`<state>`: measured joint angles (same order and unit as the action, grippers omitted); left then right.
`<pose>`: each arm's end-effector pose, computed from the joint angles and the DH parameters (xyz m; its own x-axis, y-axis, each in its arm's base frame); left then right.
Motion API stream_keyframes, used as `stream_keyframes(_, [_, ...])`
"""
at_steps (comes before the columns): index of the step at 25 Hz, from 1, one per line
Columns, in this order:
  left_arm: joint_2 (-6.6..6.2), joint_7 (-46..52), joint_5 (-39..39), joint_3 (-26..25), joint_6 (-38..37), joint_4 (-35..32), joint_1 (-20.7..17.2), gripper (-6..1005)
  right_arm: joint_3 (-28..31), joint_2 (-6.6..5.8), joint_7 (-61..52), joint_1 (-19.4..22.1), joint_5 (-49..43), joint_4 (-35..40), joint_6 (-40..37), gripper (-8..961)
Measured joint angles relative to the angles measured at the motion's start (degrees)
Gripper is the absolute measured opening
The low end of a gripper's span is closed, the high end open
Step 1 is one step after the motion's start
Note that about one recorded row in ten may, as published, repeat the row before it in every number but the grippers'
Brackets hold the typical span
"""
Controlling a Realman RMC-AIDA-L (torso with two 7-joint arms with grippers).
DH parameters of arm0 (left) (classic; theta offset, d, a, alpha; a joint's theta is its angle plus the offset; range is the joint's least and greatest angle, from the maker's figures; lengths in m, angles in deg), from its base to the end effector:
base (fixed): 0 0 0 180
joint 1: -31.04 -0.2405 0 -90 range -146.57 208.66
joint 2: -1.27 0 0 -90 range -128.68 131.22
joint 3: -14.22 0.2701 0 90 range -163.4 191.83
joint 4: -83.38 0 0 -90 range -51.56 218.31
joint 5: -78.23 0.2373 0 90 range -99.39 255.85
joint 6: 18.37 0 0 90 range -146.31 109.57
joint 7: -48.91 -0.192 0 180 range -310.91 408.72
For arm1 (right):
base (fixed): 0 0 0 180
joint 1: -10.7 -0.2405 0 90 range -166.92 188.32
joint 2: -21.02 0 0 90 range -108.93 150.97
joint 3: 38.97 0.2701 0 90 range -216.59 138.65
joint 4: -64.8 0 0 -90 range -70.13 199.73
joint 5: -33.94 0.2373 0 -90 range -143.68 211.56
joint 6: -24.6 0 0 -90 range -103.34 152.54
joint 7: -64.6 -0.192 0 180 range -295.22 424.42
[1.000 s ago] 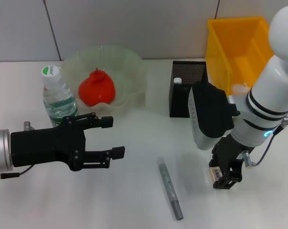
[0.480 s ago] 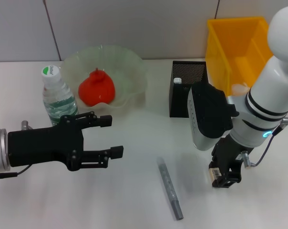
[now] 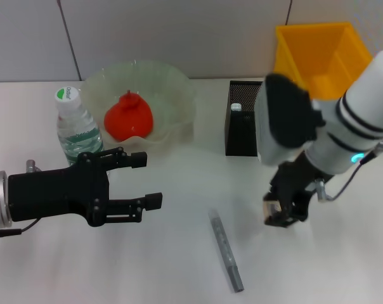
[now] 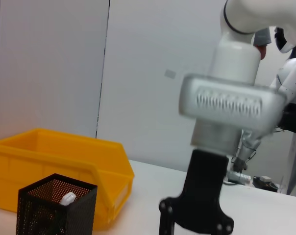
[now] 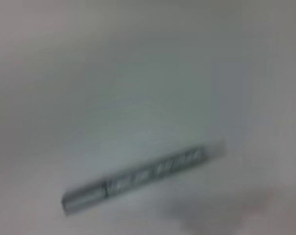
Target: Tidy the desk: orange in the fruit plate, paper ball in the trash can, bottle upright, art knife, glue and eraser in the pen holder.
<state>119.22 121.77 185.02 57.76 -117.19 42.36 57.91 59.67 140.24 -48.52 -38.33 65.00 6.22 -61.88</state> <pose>-0.2521 0.3488 -0.0261 0.8005 0.1766 0.5727 0.2920 -0.9494 -0.1154 0.1778 0.4189 -0.0918 0.8721 -0.0669 0.4848 -0.0153 -0.9938 -0.1097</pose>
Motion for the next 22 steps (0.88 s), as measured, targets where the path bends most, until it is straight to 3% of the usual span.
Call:
stream_keyframes(8, [0.01,-0.03,0.00,0.05,-0.08,-0.37,0.02,846,15.74,-0.15,4.93,5.48,13.25,-8.25,-0.96,417])
stream_keyframes(14, [0.13,-0.83,0.00,0.36,-0.06,-0.59,0.03,846,27.17,-0.15,11.50,13.06,33.06,-9.16,3.91,421])
stream_keyframes(19, [0.17,-1.83,0.00,0.49,0.01,-0.41,0.10,846,28.10,-0.20,14.85,16.63,43.32,-5.18,12.08,425])
stream_keyframes(22, [0.17,-2.37,0.15,0.43,0.30,-0.50,0.16,846,28.26,-0.28,15.30,16.36,45.26,-0.92,17.14,427])
